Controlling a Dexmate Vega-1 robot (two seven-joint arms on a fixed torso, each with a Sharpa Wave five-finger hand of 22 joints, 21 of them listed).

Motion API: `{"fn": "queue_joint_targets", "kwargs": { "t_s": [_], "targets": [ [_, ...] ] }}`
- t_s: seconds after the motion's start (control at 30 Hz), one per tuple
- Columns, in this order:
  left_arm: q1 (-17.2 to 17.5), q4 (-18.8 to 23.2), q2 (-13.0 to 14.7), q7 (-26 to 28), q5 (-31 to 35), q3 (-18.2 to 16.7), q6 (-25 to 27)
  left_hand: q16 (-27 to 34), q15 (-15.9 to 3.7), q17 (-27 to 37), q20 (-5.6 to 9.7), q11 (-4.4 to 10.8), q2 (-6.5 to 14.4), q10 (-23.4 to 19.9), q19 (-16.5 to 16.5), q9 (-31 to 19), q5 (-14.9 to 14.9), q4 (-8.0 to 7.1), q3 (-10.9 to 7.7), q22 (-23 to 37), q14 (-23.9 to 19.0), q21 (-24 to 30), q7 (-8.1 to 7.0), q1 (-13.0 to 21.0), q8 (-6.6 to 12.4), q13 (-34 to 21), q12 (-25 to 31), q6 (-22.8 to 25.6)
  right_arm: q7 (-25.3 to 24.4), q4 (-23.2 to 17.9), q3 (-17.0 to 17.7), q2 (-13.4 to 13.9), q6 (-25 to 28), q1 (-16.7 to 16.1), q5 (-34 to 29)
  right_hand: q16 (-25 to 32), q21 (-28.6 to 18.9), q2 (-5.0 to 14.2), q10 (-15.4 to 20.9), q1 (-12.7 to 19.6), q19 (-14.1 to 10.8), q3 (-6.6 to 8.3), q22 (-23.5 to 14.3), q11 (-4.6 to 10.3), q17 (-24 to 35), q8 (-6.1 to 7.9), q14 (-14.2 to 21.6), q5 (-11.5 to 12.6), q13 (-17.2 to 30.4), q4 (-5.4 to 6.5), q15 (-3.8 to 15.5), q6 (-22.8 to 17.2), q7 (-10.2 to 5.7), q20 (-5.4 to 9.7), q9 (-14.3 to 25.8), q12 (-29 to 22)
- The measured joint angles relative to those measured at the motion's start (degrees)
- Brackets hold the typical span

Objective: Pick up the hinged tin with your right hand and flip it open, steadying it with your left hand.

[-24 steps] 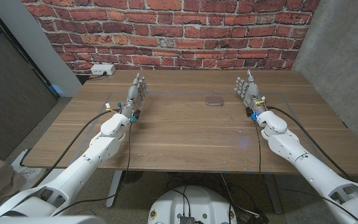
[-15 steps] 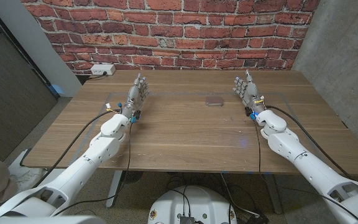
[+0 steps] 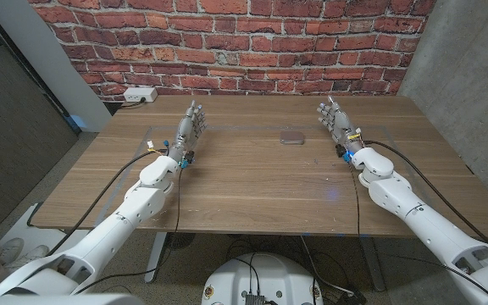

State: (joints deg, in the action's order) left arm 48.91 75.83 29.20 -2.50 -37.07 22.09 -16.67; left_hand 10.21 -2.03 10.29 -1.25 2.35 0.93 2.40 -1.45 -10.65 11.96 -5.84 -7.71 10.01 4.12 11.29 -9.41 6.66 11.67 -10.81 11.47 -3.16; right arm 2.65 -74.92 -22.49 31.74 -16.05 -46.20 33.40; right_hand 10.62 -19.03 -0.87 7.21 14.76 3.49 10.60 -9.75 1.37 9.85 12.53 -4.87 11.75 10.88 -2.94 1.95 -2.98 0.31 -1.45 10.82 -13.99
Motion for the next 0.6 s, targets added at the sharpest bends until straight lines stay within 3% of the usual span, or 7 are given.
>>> {"fn": "queue_joint_targets", "kwargs": {
  "t_s": [0.1,0.6],
  "targets": [
    [0.9,1.8,0.0,1.1,0.0,0.0,0.5,0.4,0.0,0.0,0.0,-0.11,0.0,-0.5,0.0,0.0,0.0,0.0,0.0,0.0,0.0,0.0,0.72,0.0,0.22,0.0,0.4,0.7,0.0,-0.1,-0.2,0.8,-0.2,0.3,-0.8,0.0,0.5,0.06,0.3,1.0,-0.4,0.12,0.0,0.29,0.0,0.0,0.1,0.0,0.0,-0.61,-0.09,-0.2,-0.22,0.03,0.0,-0.2],
    [5.0,10.5,0.0,7.9,2.7,0.5,1.9,0.4,-0.22,0.0,-0.09,0.14,-0.2,-1.4,0.5,0.0,0.0,0.24,0.25,0.0,-0.2,0.0,0.72,0.2,0.42,0.0,0.4,1.8,2.4,-0.4,-0.8,6.0,-1.4,1.4,-6.0,0.0,1.3,0.77,0.6,3.8,-0.9,1.26,0.0,0.59,0.0,0.0,0.1,-0.4,0.0,-2.21,-0.09,0.2,-0.84,-0.29,0.0,-0.2]
  ]
}}
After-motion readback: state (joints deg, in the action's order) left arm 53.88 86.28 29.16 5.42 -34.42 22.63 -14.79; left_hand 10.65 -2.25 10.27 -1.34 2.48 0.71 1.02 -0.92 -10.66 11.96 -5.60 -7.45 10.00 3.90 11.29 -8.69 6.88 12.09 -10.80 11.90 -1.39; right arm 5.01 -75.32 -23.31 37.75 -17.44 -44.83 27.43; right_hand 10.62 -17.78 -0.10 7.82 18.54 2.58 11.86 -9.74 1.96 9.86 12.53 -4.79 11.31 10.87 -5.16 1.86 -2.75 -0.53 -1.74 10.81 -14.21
